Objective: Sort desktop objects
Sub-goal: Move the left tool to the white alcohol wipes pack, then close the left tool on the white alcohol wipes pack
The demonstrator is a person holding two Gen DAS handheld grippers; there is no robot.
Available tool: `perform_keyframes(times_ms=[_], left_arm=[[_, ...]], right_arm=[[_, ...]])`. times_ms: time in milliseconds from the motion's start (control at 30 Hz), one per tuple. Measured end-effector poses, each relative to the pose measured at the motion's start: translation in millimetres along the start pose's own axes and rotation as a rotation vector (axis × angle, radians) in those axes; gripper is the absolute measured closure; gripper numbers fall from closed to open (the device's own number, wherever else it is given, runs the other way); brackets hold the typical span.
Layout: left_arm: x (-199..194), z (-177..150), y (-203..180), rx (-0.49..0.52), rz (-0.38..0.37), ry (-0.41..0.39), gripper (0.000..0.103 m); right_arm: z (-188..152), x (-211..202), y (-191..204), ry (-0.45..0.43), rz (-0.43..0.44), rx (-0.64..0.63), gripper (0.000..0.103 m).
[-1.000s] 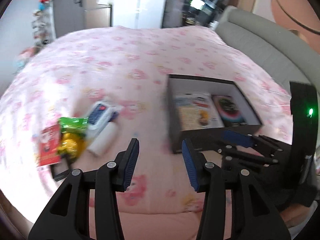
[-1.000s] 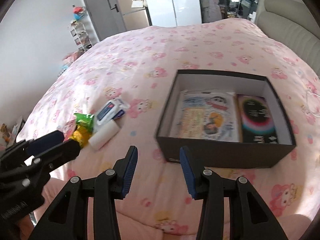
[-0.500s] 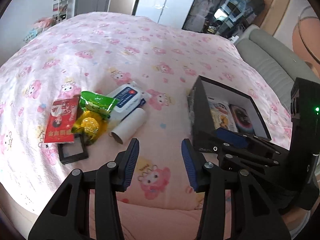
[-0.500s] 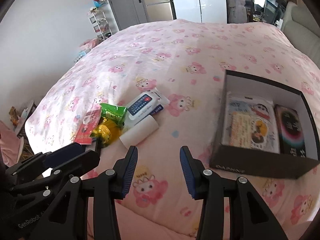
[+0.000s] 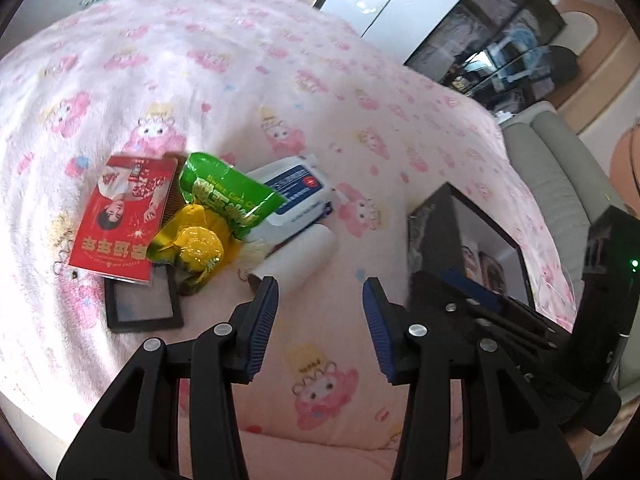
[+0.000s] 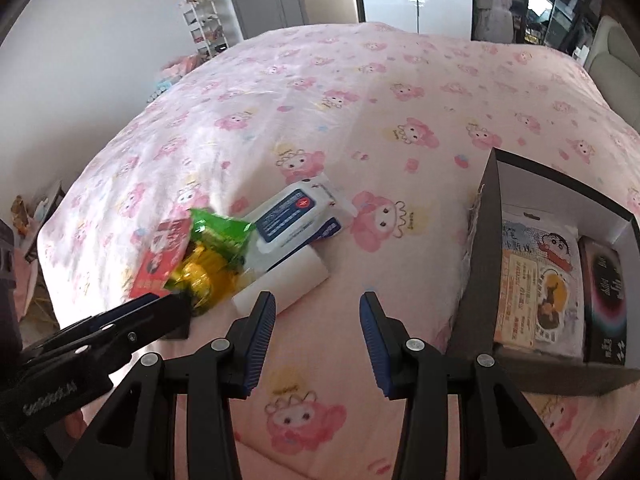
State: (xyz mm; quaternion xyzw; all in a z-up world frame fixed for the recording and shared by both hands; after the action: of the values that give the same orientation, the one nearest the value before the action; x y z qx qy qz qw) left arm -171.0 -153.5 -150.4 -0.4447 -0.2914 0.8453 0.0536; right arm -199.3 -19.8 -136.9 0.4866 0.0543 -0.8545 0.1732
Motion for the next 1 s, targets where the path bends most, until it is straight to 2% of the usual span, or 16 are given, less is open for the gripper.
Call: perform_keyframes(times_ms=[267,467,567,733,900,1000], left_arm=[[78.7,32.0,25.6,-0.133,-0.05,0.116,0.059],[114.8,39.6,51.2,-0.244,-0.026,0.176,0.059],[119.1,45.0,63.9,-0.292,-0.01,0.158,0.061],[114.9,49.6,72.1,-0.292,0.025,0.085,0.061],[114.5,51.2,73.8,-0.237,0.108,0.05,0.061],[119.4,47.5,75.4,-0.23,0.132,0.065,0.061]], right_arm=[[33.1,65.8,-5.2,0.086,-0.015,0.004,0.063],[62.1,114.4,-5.7,0.135,-0.034,-0.008,0.063],[75.7,136.9,-12.2,0.169,-0.061,-0.004,0.063],[79.2,165.0,-10.9,0.22,-0.051,0.015,0.063],[84.1,169.1,-8.6,0.189,-0.06,0.017,0.063],[94.1,168.0,-13.8,0.153,-0.088,0.04,0.063]])
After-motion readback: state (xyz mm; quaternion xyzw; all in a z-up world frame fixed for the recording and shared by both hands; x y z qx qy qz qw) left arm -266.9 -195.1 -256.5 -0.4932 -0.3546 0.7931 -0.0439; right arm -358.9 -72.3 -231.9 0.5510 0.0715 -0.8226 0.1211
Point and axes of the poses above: each gripper's, at about its wrist camera, not at the fingertips, and x roughly the way its jaws point, y to its left, z to its top, the point moved 9 cm from there along x, roughly the way its jaws point, and after that the axes turned 5 degrees about -z, right-handed, at the moved point
